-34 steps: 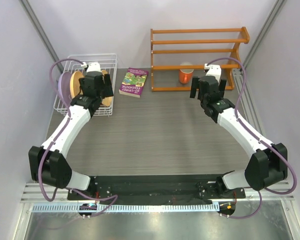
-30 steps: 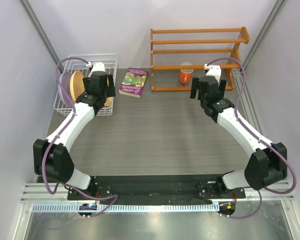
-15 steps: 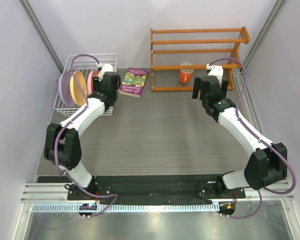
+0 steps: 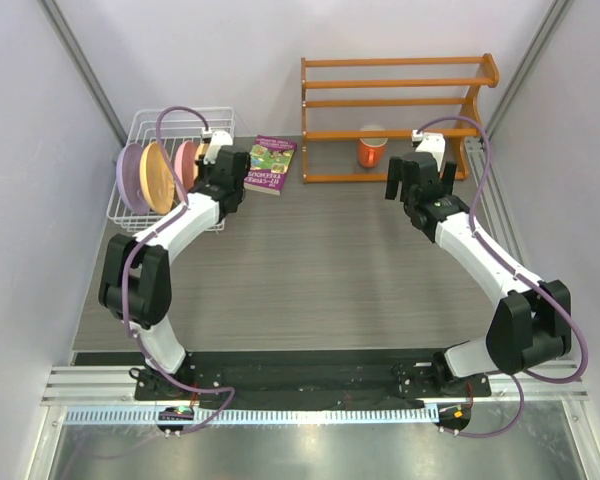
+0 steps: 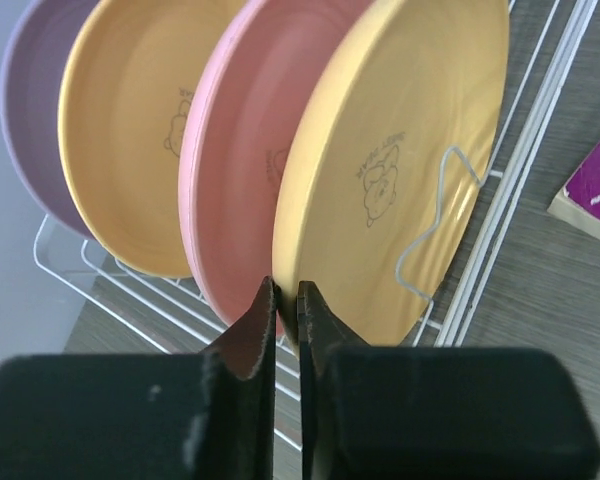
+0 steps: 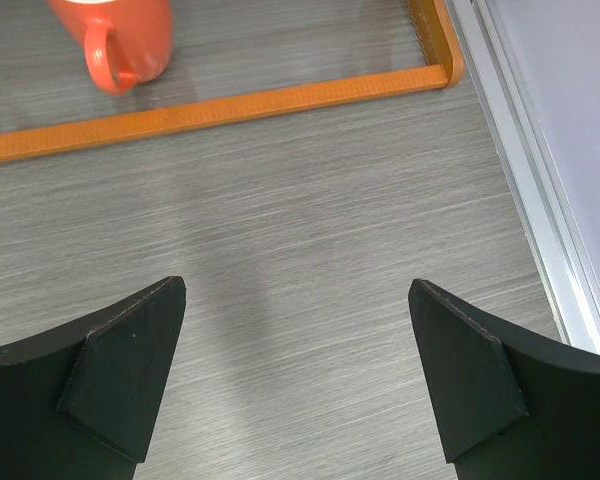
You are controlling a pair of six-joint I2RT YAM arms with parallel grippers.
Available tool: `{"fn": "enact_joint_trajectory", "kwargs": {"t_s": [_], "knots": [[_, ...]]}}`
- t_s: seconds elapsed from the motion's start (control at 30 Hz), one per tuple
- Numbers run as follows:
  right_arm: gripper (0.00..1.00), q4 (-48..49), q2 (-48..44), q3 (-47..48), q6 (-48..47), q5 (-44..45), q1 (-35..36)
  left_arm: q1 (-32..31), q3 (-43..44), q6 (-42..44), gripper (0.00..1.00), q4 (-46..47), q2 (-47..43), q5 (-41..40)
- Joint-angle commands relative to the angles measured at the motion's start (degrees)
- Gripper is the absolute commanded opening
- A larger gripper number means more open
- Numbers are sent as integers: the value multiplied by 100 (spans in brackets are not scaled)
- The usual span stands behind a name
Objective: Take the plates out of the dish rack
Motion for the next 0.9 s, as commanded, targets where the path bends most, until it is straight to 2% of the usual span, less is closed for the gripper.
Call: {"fn": "enact_joint_trajectory", "kwargs": {"t_s": [0.0,0.47,0.6,0.87], "knots": [[100,57,11,59,-78,90,-32,-150,304,173,0,294,98,-384],[100,-40,-68,51,-60,99,-58,-625,682,1368,0,883,239,-2166],[100,-57,-103,42,-34,73,-49,-713,788,2043,0,1285,143,-2694],[100,-92,-270,59,28,-164,-58,-941,806,2414,0,1402,-446,-2907]]}}
